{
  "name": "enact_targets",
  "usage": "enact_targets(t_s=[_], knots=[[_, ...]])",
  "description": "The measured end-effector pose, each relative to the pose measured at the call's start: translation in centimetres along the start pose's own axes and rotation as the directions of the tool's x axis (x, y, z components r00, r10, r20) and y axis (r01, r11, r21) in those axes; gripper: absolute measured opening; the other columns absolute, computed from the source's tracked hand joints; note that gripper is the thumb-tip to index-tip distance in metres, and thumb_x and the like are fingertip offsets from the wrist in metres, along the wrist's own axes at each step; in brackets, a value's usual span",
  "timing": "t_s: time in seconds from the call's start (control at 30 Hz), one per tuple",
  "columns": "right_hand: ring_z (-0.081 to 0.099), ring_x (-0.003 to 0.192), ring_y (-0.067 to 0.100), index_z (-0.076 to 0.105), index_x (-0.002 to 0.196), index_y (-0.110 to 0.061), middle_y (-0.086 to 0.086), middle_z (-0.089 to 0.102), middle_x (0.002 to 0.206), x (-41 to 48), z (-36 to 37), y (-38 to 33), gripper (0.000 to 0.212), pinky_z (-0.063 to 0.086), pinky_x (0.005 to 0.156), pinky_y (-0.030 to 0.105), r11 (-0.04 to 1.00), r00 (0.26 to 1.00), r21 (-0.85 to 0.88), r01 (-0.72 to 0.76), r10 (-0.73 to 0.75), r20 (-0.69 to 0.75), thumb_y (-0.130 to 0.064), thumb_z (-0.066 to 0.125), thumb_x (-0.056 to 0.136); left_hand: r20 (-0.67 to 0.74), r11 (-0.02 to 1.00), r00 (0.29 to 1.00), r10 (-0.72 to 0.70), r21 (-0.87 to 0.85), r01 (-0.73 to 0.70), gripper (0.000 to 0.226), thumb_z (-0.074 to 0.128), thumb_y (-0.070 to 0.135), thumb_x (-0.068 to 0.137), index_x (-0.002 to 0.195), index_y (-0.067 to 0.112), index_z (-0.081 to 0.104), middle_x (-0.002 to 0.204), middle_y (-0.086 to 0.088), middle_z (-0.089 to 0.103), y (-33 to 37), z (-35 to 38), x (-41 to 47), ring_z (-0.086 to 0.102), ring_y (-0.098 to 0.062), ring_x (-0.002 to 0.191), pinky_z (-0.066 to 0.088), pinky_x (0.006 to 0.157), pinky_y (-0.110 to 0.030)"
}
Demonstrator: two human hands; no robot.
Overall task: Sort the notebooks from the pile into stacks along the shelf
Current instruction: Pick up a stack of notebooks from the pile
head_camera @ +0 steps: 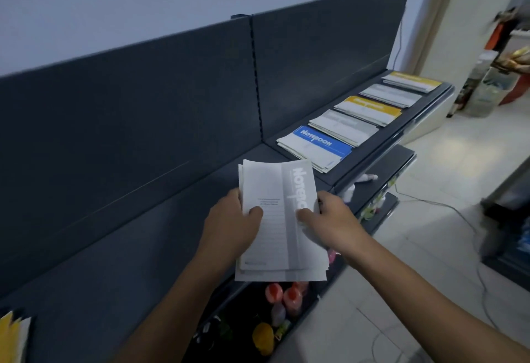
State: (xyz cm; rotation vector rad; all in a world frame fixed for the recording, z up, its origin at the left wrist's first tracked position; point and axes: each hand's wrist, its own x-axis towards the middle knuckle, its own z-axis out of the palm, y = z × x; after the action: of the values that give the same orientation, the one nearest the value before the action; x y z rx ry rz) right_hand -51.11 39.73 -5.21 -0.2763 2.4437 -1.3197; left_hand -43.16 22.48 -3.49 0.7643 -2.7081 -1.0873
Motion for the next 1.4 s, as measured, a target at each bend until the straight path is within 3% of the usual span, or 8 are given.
enact_targets(t_s=[0.17,0.3,0.43,0.57,0.67,0.83,1.1,1.4], knots=[[0.061,0.07,0.015,0.062,0.09,-0.014,-0.002,0.066,0.079,3.1,-3.6,1.4,0.009,0.046,0.06,0.029,0.999,0.999,0.049,-0.016,0.018,-0.049,-0.023,0.063,0.089,0.027,0.998,0.998,0.052,-0.026,-0.052,0.032,0.057,0.03,0.091,0.123,0.023,0.056,0.111,0.008,0.064,3.3,2.8,3.5,0.06,-0.012,0.097,0.051,0.079,-0.033],[0.069,0.087,0.021,0.064,0.095,-0.014,0.001,0.072,0.092,5.9,-5.3,2.6,0.013,0.056,0.078,0.039,0.992,0.992,0.097,-0.083,0.091,-0.085,-0.023,0.066,0.087,0.067,0.996,0.994,0.086,-0.041,-0.083,0.035,0.058,0.03,0.092,0.126,0.022,0.056,0.115,0.007,0.064,5.1,4.8,6.9,0.062,-0.014,0.1,0.053,0.082,-0.034],[0.07,0.083,0.022,0.065,0.091,-0.007,0.004,0.074,0.089,8.7,-6.8,3.7,0.017,0.054,0.071,0.035,0.98,0.977,0.146,-0.136,0.157,-0.147,-0.023,0.067,0.086,0.106,0.991,0.987,0.119,-0.073,-0.112,0.039,0.058,0.03,0.092,0.13,0.023,0.056,0.119,0.007,0.065,6.5,6.7,10.5,0.062,-0.016,0.104,0.054,0.09,-0.039],[0.06,0.067,0.025,0.058,0.085,0.003,0.01,0.066,0.076,10.7,-8.4,4.1,0.019,0.044,0.054,0.025,0.966,0.965,0.213,-0.143,0.184,-0.188,-0.014,0.063,0.09,0.135,0.986,0.979,0.155,-0.076,-0.146,0.023,0.054,0.027,0.092,0.114,0.022,0.06,0.104,0.008,0.067,8.2,8.8,13.8,0.063,-0.012,0.091,0.055,0.077,-0.035],[0.07,0.077,0.03,0.064,0.089,-0.005,0.01,0.073,0.085,12.0,-10.1,5.3,0.018,0.049,0.06,0.033,0.968,0.953,0.198,-0.154,0.198,-0.231,-0.022,0.063,0.088,0.158,0.981,0.969,0.191,-0.068,-0.183,0.02,0.05,0.025,0.092,0.108,0.021,0.06,0.092,0.006,0.069,9.8,10.4,15.4,0.063,-0.015,0.083,0.053,0.07,-0.035],[0.068,0.076,0.021,0.065,0.084,-0.012,0.0,0.073,0.081,13.8,-13.4,7.4,0.011,0.047,0.062,0.029,0.958,0.937,0.235,-0.163,0.225,-0.266,-0.022,0.064,0.088,0.209,0.972,0.949,0.235,-0.072,-0.224,0.015,0.049,0.024,0.093,0.101,0.022,0.06,0.093,0.011,0.07,13.0,13.2,17.5,0.064,-0.011,0.082,0.052,0.067,-0.031],[0.067,0.074,0.024,0.062,0.094,0.002,0.017,0.072,0.092,18.0,-20.7,11.7,0.046,0.05,0.064,0.035,0.954,0.941,0.25,-0.164,0.227,-0.251,-0.038,0.06,0.072,0.206,0.982,0.961,0.186,-0.056,-0.179,0.03,0.058,0.033,0.093,0.122,0.024,0.057,0.106,0.008,0.065,19.5,19.3,20.0,0.063,-0.015,0.095,0.053,0.081,-0.035],[0.062,0.07,0.019,0.067,0.091,-0.006,0.009,0.068,0.077,23.1,-31.1,16.2,0.025,0.047,0.063,0.032,0.97,0.977,0.217,-0.112,0.148,-0.156,-0.029,0.059,0.085,0.162,0.993,0.979,0.12,-0.02,-0.118,0.026,0.063,0.038,0.091,0.112,0.028,0.052,0.101,0.01,0.065,27.9,26.0,22.1,0.064,-0.013,0.09,0.054,0.072,-0.032]])
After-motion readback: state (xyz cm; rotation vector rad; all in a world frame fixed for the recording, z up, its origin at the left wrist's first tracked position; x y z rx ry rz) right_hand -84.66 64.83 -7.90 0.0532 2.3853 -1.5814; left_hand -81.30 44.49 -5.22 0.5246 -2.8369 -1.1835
